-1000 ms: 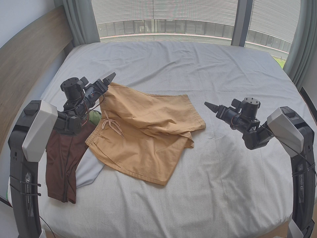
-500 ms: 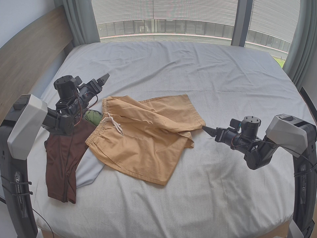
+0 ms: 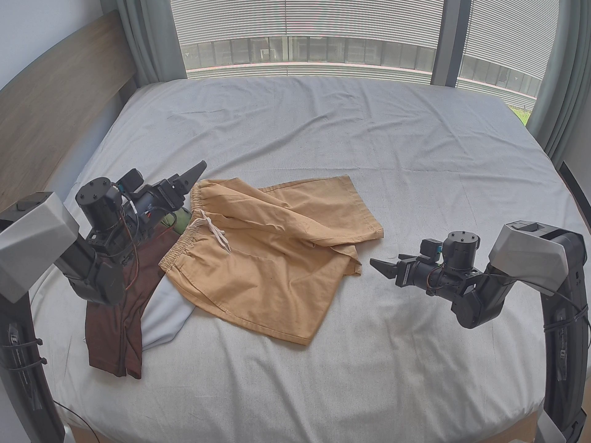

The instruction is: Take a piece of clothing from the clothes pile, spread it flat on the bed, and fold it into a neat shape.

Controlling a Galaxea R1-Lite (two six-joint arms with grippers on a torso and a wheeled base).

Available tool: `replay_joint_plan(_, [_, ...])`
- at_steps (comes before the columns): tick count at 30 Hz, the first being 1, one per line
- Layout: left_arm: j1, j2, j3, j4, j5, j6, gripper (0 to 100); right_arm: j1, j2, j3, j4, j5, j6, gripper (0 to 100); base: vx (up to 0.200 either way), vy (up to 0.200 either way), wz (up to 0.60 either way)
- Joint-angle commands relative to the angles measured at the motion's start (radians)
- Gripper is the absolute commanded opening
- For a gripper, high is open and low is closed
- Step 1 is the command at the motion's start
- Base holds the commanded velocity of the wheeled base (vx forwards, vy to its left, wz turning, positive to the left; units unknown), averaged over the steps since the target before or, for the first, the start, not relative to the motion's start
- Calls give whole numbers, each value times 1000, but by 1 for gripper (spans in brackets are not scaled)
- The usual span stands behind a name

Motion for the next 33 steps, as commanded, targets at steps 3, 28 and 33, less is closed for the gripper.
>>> replay_joint_plan(3, [-13,-4,72,-40,-25,0,100,42,57,-29,9,2,-45,100,0,0,0])
replay_joint_plan(28, [-10,2,58,-65,-28,-5,100,75,200,-239,78,2,-67,0,0,0,0])
replay_joint_plan(33, [-9,5,58,-68,-28,-5,100,85,200,-239,77,2,-67,0,0,0,0])
